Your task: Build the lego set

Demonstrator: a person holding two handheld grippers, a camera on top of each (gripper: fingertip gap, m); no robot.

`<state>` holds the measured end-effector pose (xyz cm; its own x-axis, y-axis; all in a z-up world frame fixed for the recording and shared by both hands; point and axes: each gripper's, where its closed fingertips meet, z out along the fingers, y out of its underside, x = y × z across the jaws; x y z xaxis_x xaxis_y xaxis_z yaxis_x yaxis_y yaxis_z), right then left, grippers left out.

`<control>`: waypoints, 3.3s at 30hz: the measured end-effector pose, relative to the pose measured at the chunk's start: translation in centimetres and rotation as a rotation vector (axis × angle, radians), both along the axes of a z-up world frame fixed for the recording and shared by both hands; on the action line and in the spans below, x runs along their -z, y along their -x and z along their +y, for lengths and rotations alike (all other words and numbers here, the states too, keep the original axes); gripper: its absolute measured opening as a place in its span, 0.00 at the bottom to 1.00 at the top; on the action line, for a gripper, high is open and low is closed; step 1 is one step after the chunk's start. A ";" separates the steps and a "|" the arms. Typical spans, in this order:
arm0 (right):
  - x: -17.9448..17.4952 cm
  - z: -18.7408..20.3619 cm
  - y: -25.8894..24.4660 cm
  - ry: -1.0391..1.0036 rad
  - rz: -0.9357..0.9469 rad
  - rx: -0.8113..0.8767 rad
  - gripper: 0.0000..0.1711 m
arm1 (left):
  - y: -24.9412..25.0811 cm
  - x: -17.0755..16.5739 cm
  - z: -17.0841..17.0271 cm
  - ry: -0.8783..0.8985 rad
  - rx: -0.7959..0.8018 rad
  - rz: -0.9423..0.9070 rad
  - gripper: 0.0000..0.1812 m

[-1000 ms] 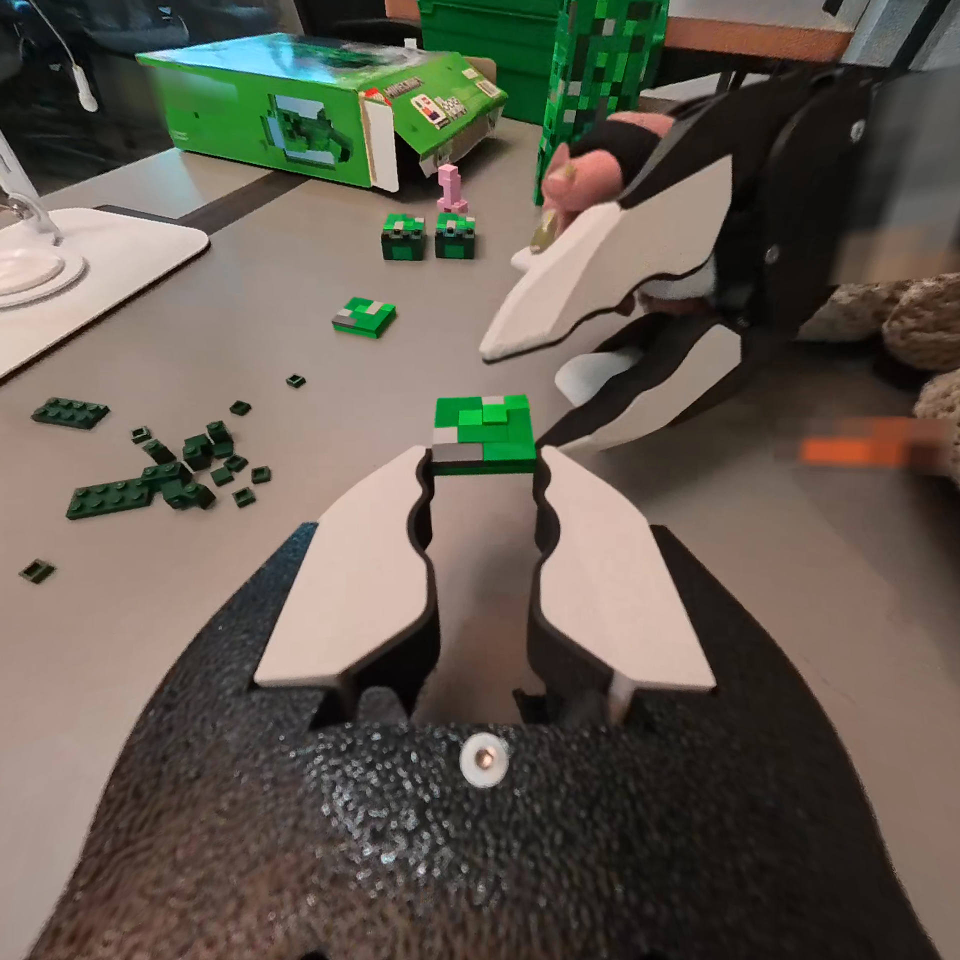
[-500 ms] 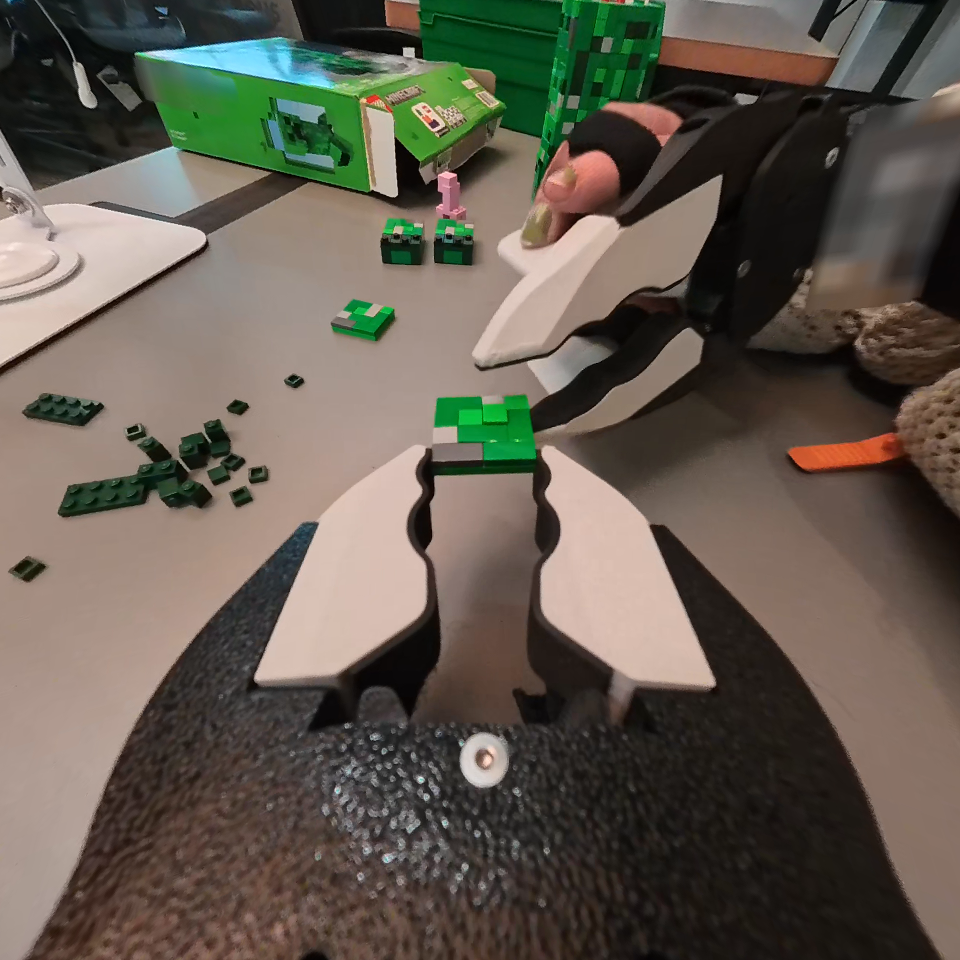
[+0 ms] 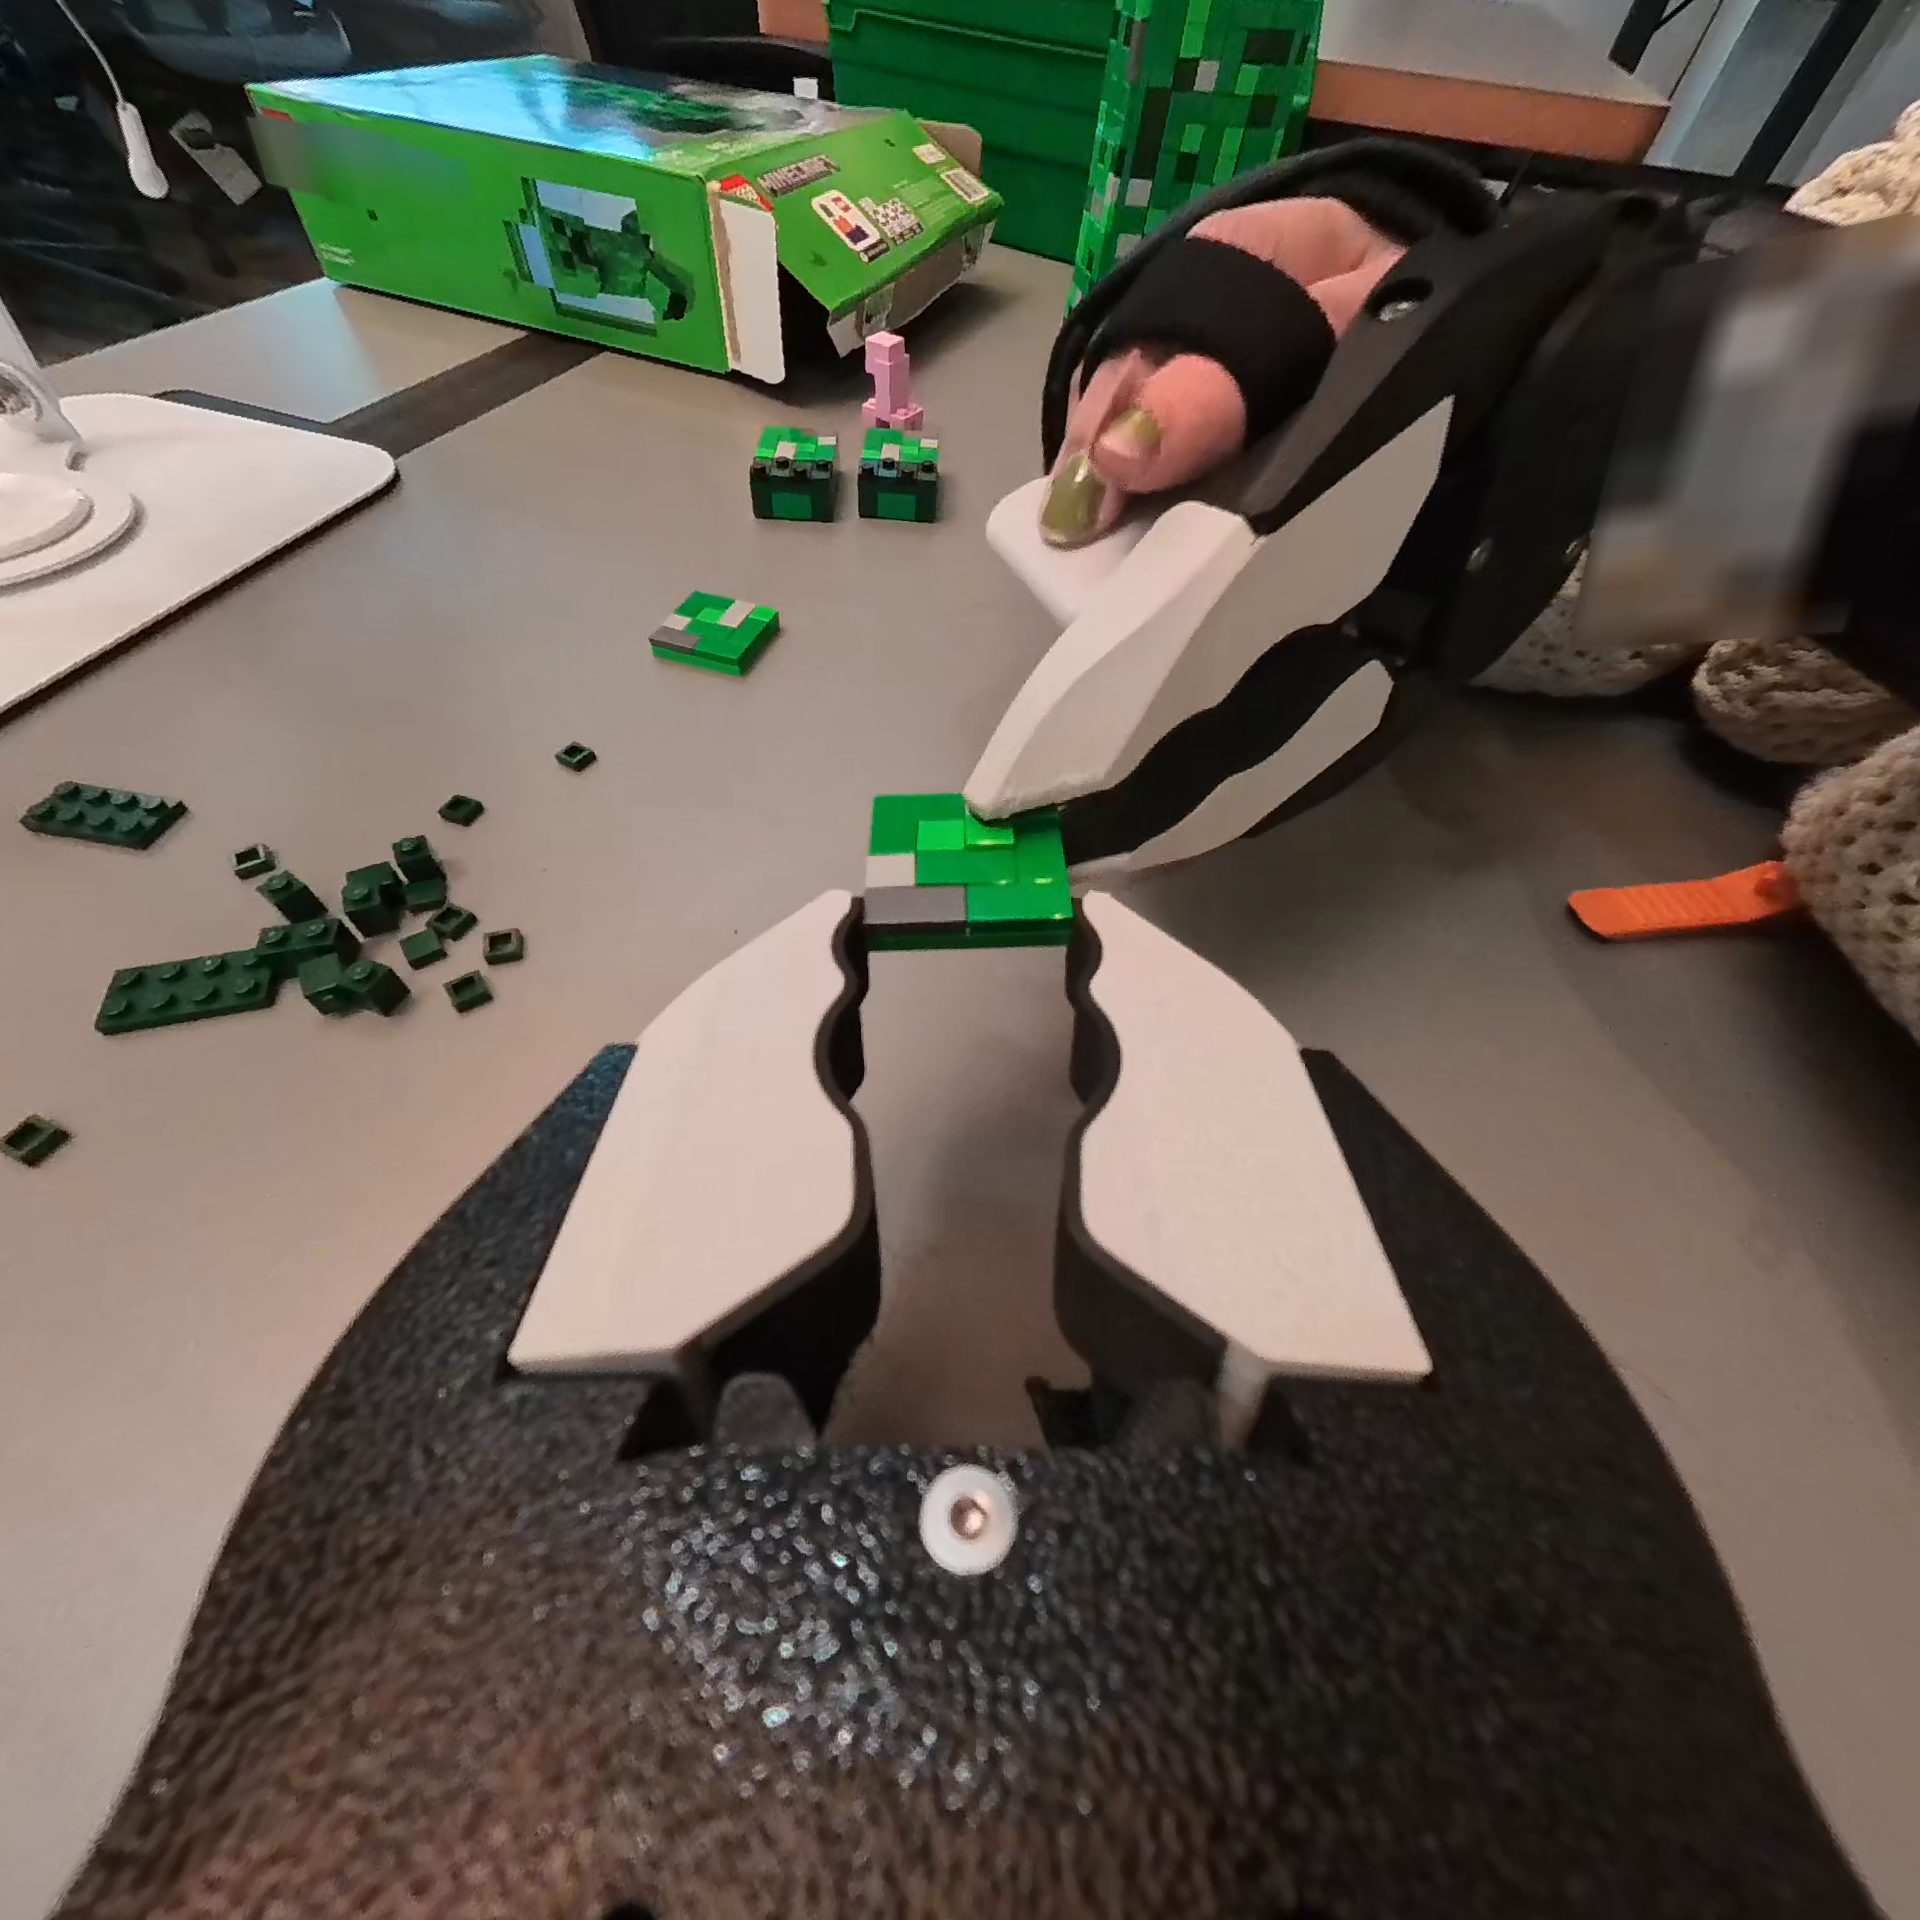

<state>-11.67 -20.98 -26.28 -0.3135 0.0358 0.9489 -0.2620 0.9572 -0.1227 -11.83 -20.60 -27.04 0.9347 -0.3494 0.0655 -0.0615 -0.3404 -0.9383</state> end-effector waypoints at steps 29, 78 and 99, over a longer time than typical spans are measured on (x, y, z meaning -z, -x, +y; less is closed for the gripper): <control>0.2 -0.2 -1.0 0.204 -0.188 -0.046 0.04 | -0.3 0.0 -0.1 -0.212 0.010 0.739 0.05; -1.0 1.0 -0.4 0.256 -0.030 0.020 0.04 | -0.2 0.7 0.5 -0.052 -0.031 0.266 0.29; -2.2 0.9 -0.7 0.255 0.095 0.034 0.07 | -0.4 -2.8 -0.1 -0.187 0.014 -0.098 0.19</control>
